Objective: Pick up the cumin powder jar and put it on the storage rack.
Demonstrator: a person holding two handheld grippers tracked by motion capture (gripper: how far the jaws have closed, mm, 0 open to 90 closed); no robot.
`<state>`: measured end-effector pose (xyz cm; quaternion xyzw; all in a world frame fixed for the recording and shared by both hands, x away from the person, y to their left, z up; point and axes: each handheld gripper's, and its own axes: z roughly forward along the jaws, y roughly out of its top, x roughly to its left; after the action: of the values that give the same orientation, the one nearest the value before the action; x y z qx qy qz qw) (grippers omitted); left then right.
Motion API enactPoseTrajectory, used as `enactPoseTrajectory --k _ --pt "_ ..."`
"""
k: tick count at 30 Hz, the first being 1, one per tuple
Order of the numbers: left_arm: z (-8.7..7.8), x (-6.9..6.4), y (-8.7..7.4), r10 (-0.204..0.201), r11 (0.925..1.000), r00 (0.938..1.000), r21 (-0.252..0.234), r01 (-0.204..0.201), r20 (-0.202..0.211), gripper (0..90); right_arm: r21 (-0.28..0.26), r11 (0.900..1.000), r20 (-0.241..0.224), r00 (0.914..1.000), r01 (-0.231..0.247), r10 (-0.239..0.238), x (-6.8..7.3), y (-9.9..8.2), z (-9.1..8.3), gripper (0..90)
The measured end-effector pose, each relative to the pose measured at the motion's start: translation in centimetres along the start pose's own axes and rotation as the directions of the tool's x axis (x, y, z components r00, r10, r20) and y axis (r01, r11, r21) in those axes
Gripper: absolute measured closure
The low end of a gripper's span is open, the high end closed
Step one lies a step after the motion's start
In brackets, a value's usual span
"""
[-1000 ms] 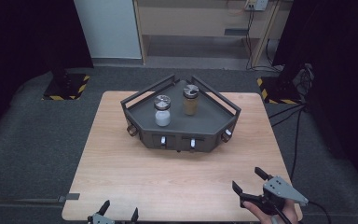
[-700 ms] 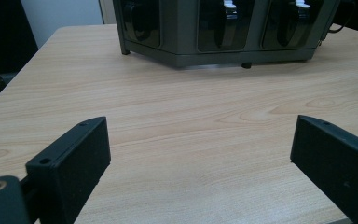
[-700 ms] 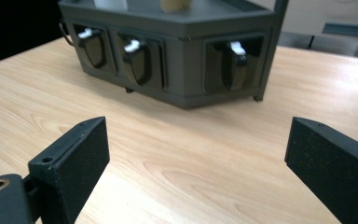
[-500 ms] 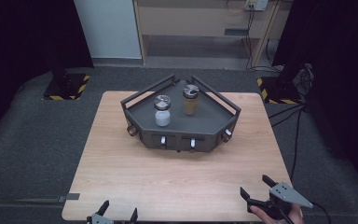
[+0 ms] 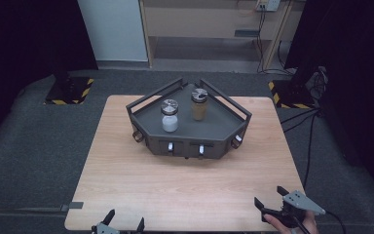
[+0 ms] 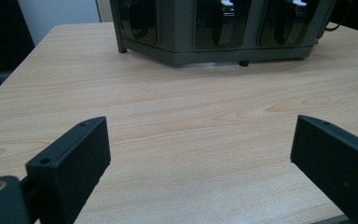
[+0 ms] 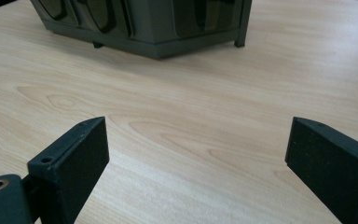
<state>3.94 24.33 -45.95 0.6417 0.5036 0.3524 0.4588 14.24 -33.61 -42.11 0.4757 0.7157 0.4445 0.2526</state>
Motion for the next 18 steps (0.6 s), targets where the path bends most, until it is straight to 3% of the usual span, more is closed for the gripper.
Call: enactPoseTrajectory --k 5,12,18 --pt "0.1 0.0 0.0 0.0 1.0 1.0 0.002 0.0 -0.002 3.9 0.062 0.9977 0.006 0.9997 -0.026 0.025 0.0 0.5 0.0 7.1" --pt "0.1 0.0 0.0 -0.007 1.0 1.0 0.005 0.007 0.005 3.9 0.154 0.9852 0.005 0.9971 -0.075 0.076 -0.1 1.7 -0.2 7.5" --pt "0.2 0.0 0.1 -0.012 0.9999 0.9999 0.008 0.012 0.009 3.9 0.16 0.9845 0.005 0.9974 -0.072 0.072 0.0 1.9 -0.3 7.5"
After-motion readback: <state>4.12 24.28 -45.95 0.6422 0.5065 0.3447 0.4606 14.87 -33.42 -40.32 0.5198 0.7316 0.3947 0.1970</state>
